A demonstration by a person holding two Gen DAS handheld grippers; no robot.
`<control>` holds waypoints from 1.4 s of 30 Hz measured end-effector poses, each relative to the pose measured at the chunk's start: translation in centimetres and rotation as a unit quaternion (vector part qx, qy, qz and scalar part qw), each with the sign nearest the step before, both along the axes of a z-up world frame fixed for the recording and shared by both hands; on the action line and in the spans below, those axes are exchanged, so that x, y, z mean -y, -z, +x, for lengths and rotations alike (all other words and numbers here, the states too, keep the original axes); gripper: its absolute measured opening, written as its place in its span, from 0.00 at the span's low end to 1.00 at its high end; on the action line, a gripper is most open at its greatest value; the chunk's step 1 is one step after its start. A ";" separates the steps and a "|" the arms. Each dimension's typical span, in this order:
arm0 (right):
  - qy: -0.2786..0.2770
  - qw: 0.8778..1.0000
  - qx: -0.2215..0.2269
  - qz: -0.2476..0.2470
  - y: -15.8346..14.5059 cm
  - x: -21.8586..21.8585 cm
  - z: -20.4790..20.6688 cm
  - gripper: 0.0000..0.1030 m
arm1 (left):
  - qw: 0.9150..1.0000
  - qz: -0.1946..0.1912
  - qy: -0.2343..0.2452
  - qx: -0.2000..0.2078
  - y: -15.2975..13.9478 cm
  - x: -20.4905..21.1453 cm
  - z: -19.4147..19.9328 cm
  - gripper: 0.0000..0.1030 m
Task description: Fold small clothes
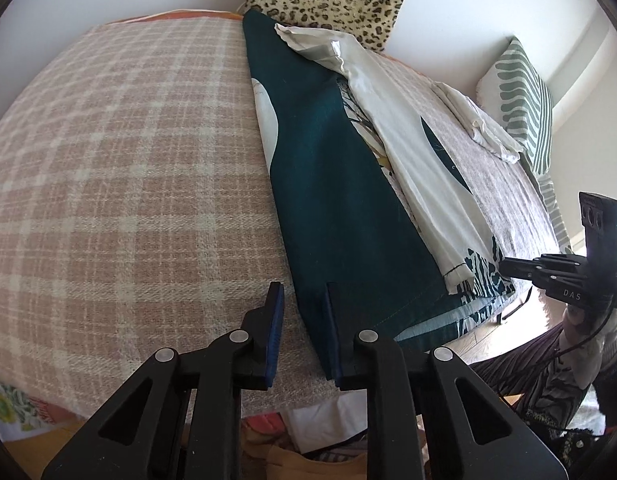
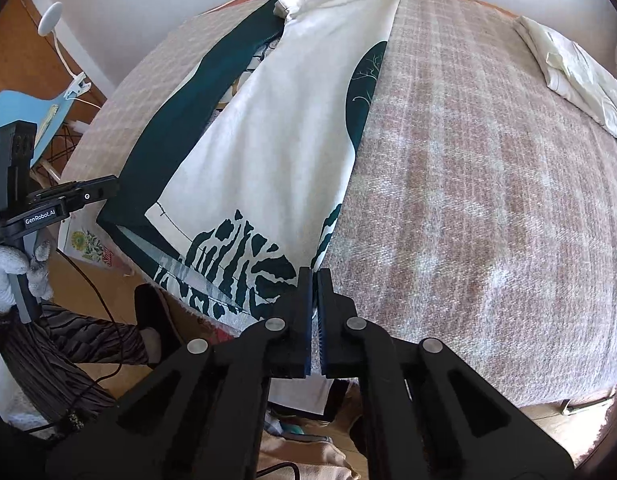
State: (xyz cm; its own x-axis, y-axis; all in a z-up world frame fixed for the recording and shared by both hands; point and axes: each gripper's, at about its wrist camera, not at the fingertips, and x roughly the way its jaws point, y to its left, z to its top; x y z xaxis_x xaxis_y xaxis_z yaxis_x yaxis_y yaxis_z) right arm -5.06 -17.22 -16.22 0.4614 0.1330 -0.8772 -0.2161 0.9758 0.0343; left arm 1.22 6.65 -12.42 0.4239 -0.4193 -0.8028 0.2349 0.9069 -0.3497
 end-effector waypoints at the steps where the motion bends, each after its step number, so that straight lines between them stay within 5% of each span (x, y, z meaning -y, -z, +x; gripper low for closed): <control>1: 0.001 1.000 -0.004 0.013 -0.1 0.4 -0.1 0.03 | 1.000 -0.008 -0.002 0.000 -0.1 -0.1 -0.2 0.17; 3: 0.017 0.999 -0.014 0.045 -0.1 1.5 -0.1 0.08 | 1.000 -0.028 -0.012 -0.006 -0.2 -0.3 -0.3 0.18; 5: 0.039 0.997 -0.022 0.061 -0.2 2.5 0.1 0.25 | 0.999 -0.041 -0.022 -0.027 0.1 -0.3 -0.3 0.35; 7: 0.045 0.998 -0.009 0.050 -0.3 2.6 0.2 0.36 | 0.998 -0.053 -0.017 -0.027 0.1 0.1 -0.4 0.36; 10: 0.025 0.999 -0.007 0.041 0.1 1.4 0.4 0.36 | 1.000 -0.014 0.009 -0.003 -0.1 1.5 -0.7 0.32; 12: 0.012 1.000 0.008 0.007 0.4 -0.2 0.6 0.27 | 1.000 -0.008 0.026 -0.004 0.2 2.1 -0.5 0.04; 13: 0.004 1.000 0.015 -0.014 0.5 -0.9 0.7 0.08 | 1.000 -0.007 0.026 0.001 0.2 2.1 -0.6 0.04; 17: 0.011 0.999 0.022 -0.027 0.4 -0.4 1.0 0.02 | 1.000 0.006 0.016 0.018 -0.3 1.2 -0.8 0.02; 23: 0.025 0.999 -0.002 0.023 0.4 2.4 0.4 0.02 | 1.000 -0.017 0.005 0.012 -0.3 -0.1 -1.4 0.02; 26: 0.046 0.999 0.004 0.011 -0.1 2.8 0.8 0.04 | 1.000 0.017 0.000 0.013 -0.5 0.7 -1.5 0.13; 29: 0.038 0.999 0.029 0.019 -1.7 2.7 1.2 0.05 | 0.996 0.061 -0.001 0.058 -2.1 1.7 -2.3 0.16; 35: -0.011 0.998 0.045 0.038 -3.8 -0.1 3.2 0.07 | 0.983 0.090 0.103 0.127 -3.0 6.4 -4.2 0.32; 39: -0.018 0.999 0.046 0.013 -3.2 -1.2 4.1 0.37 | 0.975 0.124 0.135 0.123 -1.5 8.8 -3.8 0.32; 42: -0.021 0.999 0.046 -0.018 -2.4 -1.5 3.9 0.39 | 0.973 0.141 0.141 0.116 -0.7 9.4 -3.1 0.31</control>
State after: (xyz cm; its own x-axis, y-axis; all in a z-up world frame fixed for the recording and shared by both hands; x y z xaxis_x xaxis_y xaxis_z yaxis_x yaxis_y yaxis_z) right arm -1.19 -15.73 -13.79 0.5355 0.1227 -0.8355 -0.2574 0.9660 -0.0231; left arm -1.85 -2.76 -11.74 0.5068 -0.3214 -0.7999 0.5315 0.8471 -0.0036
